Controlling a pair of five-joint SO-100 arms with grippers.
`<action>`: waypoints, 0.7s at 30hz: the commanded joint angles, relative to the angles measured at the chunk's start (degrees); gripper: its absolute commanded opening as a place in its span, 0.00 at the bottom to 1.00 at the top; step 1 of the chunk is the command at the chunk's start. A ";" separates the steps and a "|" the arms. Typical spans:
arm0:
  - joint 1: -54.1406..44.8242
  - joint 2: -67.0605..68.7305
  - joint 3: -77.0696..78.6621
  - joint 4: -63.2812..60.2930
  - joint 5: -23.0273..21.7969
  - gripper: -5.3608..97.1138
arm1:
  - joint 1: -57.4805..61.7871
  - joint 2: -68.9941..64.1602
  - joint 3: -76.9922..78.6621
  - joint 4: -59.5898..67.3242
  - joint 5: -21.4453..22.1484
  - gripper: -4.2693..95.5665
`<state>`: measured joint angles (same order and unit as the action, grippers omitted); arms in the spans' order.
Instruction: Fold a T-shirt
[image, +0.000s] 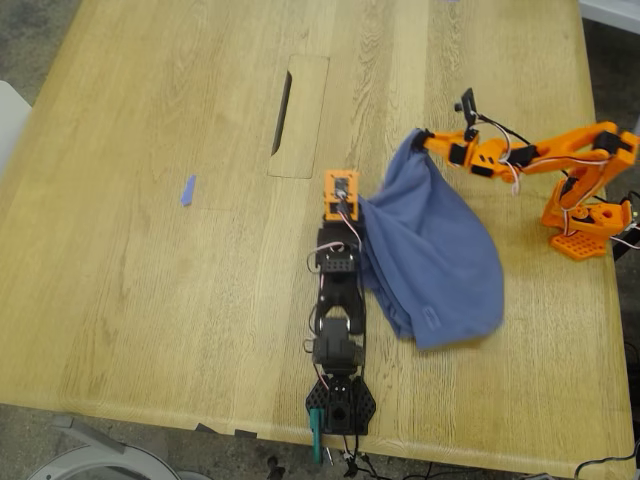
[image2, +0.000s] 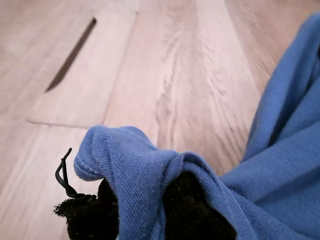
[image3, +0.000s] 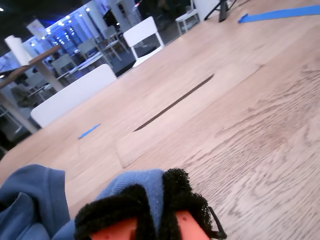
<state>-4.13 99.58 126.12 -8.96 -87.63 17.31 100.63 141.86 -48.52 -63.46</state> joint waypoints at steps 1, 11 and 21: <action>-4.57 -2.29 -13.54 -5.27 0.35 0.05 | 0.97 -3.60 -6.06 -3.43 -0.44 0.04; -12.13 -17.67 -29.09 -11.51 0.62 0.05 | 5.10 -23.12 -24.43 -8.17 -1.14 0.04; -19.60 -27.25 -37.09 -19.86 1.32 0.05 | 8.96 -35.95 -38.23 -14.24 -1.85 0.04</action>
<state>-16.79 70.66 99.40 -24.26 -87.10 24.26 64.95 108.63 -60.56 -64.86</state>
